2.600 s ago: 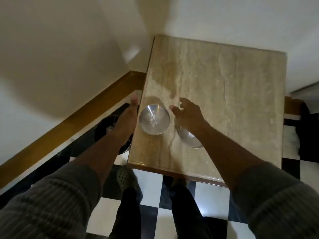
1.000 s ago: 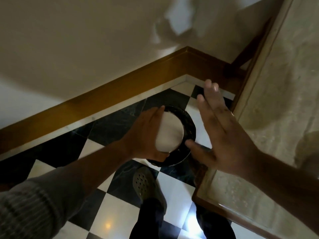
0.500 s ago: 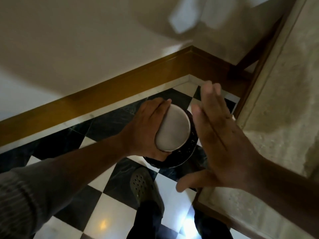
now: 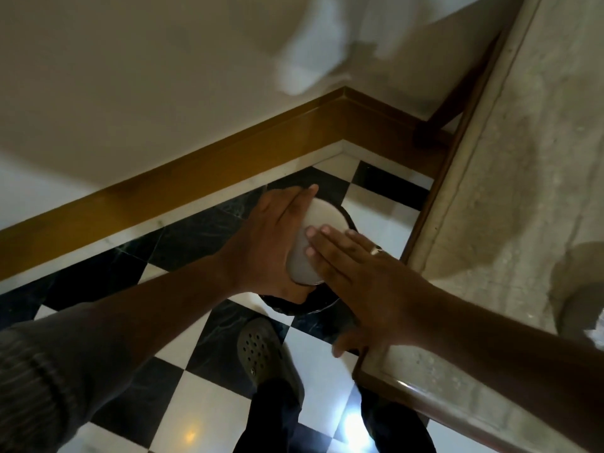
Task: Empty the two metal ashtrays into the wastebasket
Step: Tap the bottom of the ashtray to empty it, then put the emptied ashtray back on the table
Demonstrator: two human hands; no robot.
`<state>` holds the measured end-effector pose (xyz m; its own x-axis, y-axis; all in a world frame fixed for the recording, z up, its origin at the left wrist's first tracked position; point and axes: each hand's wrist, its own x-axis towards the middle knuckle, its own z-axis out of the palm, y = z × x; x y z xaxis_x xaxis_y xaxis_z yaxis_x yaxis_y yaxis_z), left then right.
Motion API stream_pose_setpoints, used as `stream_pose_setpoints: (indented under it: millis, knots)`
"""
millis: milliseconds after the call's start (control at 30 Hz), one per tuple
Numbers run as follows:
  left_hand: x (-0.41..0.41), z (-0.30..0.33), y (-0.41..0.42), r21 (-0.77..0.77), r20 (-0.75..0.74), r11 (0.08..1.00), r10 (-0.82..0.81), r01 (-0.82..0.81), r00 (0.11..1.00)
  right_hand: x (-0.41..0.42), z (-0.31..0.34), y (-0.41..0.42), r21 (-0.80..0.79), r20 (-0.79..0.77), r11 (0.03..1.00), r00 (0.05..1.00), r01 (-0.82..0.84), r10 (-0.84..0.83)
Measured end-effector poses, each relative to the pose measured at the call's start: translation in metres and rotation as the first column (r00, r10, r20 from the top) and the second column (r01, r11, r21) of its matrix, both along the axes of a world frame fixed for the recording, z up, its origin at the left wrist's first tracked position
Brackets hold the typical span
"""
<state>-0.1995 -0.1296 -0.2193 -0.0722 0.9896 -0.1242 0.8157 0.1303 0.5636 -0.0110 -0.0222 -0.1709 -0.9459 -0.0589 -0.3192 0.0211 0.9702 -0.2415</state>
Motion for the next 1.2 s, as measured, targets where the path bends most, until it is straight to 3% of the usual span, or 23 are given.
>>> stream_pose_setpoints:
  millis: [100, 200, 267, 300, 367, 400, 533, 733, 967, 1200]
  knots:
    - [0.003, -0.001, -0.003, -0.012, 0.086, 0.998, 0.068, -0.067, 0.994, -0.006, -0.007, 0.012, 0.030, -0.029, 0.999, 0.999, 0.043, -0.042]
    - [0.003, 0.024, 0.000, -0.168, 0.346, 0.959, 0.275, -0.229, 0.897, -0.010, 0.002, 0.024, -0.059, -0.148, 0.991, 0.981, 0.117, -0.124]
    - [0.002, 0.043, 0.001, -0.343, 0.528, 0.882, 0.466, -0.323, 0.710, -0.009, 0.010, 0.029, -0.211, -0.179, 0.949, 0.946, 0.233, -0.272]
    - [0.002, 0.052, 0.001, -0.417, 0.607, 0.825, 0.566, -0.382, 0.558, -0.011, 0.013, 0.031, -0.316, -0.158, 0.885, 0.901, 0.341, -0.404]
    - [0.003, 0.068, 0.003, -0.549, 0.659, 0.696, 0.701, -0.463, 0.272, -0.018, 0.018, 0.030, -0.521, -0.075, 0.656, 0.736, 0.546, -0.673]
    - [0.006, 0.078, 0.005, -0.590, 0.642, 0.649, 0.738, -0.480, 0.208, -0.020, 0.017, 0.029, -0.563, -0.044, 0.551, 0.643, 0.617, -0.765]
    - [0.036, 0.116, 0.020, -0.648, 0.600, 0.594, 0.784, -0.476, 0.161, -0.010, 0.030, 0.029, -0.572, 0.031, 0.304, 0.390, 0.762, -0.920]
    - [0.103, 0.148, 0.058, -0.756, 0.484, 0.466, 0.871, -0.460, 0.088, 0.048, 0.068, 0.053, -0.459, 0.228, 0.074, 0.197, 0.886, -0.953]
    - [0.164, 0.166, 0.108, -0.816, 0.459, 0.429, 0.888, -0.388, 0.017, 0.107, 0.088, 0.093, -0.229, 0.330, 0.057, 0.132, 0.972, -0.935]
    - [0.187, 0.154, 0.127, -0.808, 0.406, 0.367, 0.914, -0.461, 0.016, 0.099, 0.079, 0.100, -0.116, 0.418, 0.077, 0.119, 0.990, -0.900]
